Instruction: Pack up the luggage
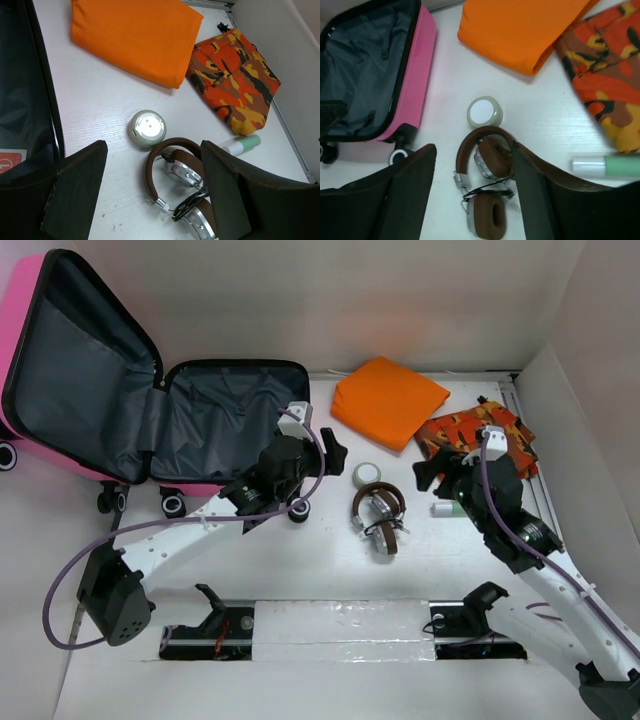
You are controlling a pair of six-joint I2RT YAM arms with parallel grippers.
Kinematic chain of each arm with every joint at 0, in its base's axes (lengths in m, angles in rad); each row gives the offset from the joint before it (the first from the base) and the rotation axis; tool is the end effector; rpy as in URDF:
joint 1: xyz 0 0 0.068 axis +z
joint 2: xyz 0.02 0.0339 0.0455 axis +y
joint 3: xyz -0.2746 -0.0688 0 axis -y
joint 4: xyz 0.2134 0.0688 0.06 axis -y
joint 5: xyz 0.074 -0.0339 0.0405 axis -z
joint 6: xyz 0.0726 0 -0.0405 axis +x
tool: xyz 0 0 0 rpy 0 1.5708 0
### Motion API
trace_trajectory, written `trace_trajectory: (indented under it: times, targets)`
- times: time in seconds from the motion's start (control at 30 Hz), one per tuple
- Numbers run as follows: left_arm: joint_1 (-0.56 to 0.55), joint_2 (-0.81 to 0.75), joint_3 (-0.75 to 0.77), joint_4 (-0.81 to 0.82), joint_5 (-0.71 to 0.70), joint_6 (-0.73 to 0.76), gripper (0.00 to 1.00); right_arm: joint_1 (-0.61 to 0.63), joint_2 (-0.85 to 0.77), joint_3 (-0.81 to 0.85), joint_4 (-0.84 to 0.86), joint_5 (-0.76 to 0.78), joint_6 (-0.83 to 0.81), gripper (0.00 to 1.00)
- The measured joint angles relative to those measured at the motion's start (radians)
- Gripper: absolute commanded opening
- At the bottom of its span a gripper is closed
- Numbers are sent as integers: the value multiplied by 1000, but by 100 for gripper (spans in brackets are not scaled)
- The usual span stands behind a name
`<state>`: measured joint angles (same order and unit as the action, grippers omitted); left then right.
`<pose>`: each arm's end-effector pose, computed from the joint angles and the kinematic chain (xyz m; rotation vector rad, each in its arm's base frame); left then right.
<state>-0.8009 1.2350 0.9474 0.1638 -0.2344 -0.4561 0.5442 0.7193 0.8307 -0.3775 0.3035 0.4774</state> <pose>0.2172 -0.1998 0.3519 0.1200 1.7427 -0.7368 0.1456 0.0628 0.3401 0.1529 1.8406 0.4404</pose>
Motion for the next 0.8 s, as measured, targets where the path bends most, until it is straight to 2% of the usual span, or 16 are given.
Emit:
trace_trajectory:
  times: [0.03,0.07,0.13,0.17,0.23,0.27,0.33,0.37,0.4,0.43,0.47,0.53,0.6,0.7,0.8]
  targets:
    - [0,0,0,0,2,-2,64,0,0,-14,0,-1,1,52]
    - [0,0,0,1,7,-5,61,0,-4,-26,1,-1,4,32]
    - [0,0,0,6,19,-9,53,0,-13,-37,1,0,11,3]
    - [0,0,0,10,23,-14,34,0,-19,-38,3,0,14,0]
    - [0,12,8,16,36,-29,5,0,-28,-38,11,2,18,0]
    - [0,31,27,16,43,-39,0,0,-30,-38,15,3,19,0]
    - [-2,106,103,15,44,-42,0,0,-31,-38,19,9,25,0]
    - [-2,160,159,19,44,-48,4,0,-29,-38,18,15,30,5]
    - [-2,224,231,2,45,-51,18,0,-27,-38,16,19,39,9]
    - [0,294,315,-15,47,-52,43,0,-26,-38,13,26,45,16]
    - [5,365,396,-29,53,-50,54,0,-26,-38,8,34,50,38]
    - [18,534,628,-89,70,-72,68,0,-34,-38,-3,48,61,55]
    - [41,710,848,-123,81,-93,70,0,-53,-38,-14,56,63,65]
    - [82,946,1126,-235,97,-144,67,0,-87,-47,-16,54,65,65]
    - [116,1091,1202,-304,110,-233,67,0,-115,-66,-18,41,70,65]
